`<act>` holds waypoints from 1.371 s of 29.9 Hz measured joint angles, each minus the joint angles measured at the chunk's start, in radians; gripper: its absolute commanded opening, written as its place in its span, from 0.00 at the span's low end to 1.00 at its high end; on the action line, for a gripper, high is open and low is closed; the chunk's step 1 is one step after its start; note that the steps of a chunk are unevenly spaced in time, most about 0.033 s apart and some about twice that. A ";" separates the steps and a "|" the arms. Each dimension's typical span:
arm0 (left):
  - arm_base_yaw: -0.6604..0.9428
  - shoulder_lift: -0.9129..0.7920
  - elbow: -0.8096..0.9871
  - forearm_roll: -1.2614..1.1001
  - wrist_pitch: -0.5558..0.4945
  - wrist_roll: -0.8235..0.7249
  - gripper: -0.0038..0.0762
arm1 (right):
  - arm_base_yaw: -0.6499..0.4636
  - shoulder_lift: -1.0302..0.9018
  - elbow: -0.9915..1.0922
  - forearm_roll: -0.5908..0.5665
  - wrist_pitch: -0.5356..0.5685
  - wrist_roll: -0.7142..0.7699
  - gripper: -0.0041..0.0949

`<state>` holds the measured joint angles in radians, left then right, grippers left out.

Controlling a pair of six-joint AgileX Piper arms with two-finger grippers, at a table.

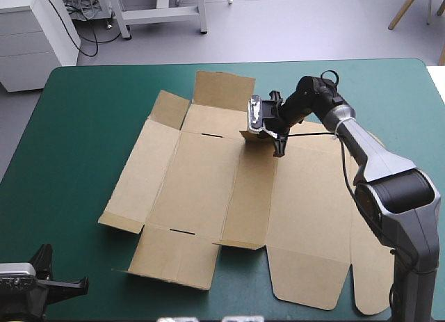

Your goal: Fold the box

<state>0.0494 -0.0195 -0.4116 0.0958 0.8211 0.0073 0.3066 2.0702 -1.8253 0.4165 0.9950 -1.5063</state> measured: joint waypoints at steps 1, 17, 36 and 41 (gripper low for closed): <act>0.000 0.000 0.000 0.000 0.000 0.000 0.04 | 0.012 0.000 0.000 0.000 0.000 0.004 0.02; 0.000 0.000 0.000 0.000 0.000 0.000 0.04 | 0.075 0.000 -0.005 0.004 0.137 -0.104 0.02; 0.000 0.000 0.000 0.000 0.000 0.000 0.04 | 0.084 -0.031 -0.005 0.053 0.107 -0.163 0.11; 0.000 0.000 0.000 0.000 0.000 0.000 0.04 | 0.085 -0.031 -0.005 0.124 0.100 -0.152 0.49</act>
<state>0.0494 -0.0195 -0.4116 0.0958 0.8211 0.0073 0.3917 2.0396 -1.8304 0.5400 1.0951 -1.6582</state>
